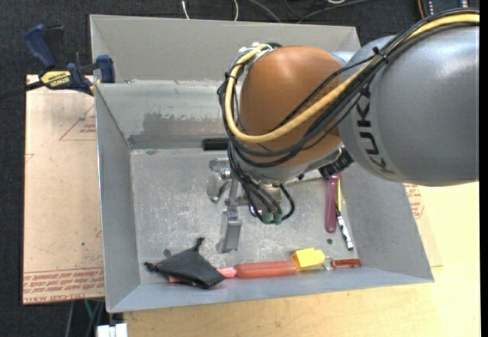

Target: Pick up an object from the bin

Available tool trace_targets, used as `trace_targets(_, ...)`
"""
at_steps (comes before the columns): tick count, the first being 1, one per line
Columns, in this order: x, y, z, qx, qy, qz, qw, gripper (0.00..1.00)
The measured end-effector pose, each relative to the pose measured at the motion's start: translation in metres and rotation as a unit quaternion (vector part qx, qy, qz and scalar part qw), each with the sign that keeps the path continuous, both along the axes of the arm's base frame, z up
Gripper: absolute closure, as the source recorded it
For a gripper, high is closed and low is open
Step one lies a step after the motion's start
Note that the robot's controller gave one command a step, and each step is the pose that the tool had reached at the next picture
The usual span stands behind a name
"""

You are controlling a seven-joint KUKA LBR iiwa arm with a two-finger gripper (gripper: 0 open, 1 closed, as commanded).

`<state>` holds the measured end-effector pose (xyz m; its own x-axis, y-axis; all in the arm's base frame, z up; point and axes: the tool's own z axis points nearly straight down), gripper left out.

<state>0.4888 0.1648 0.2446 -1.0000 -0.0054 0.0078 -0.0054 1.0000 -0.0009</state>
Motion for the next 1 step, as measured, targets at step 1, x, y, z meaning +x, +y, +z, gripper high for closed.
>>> trace_targets(1,0.0018,-0.0015,0.0039,0.001,-0.004,-0.003,1.0,0.0)
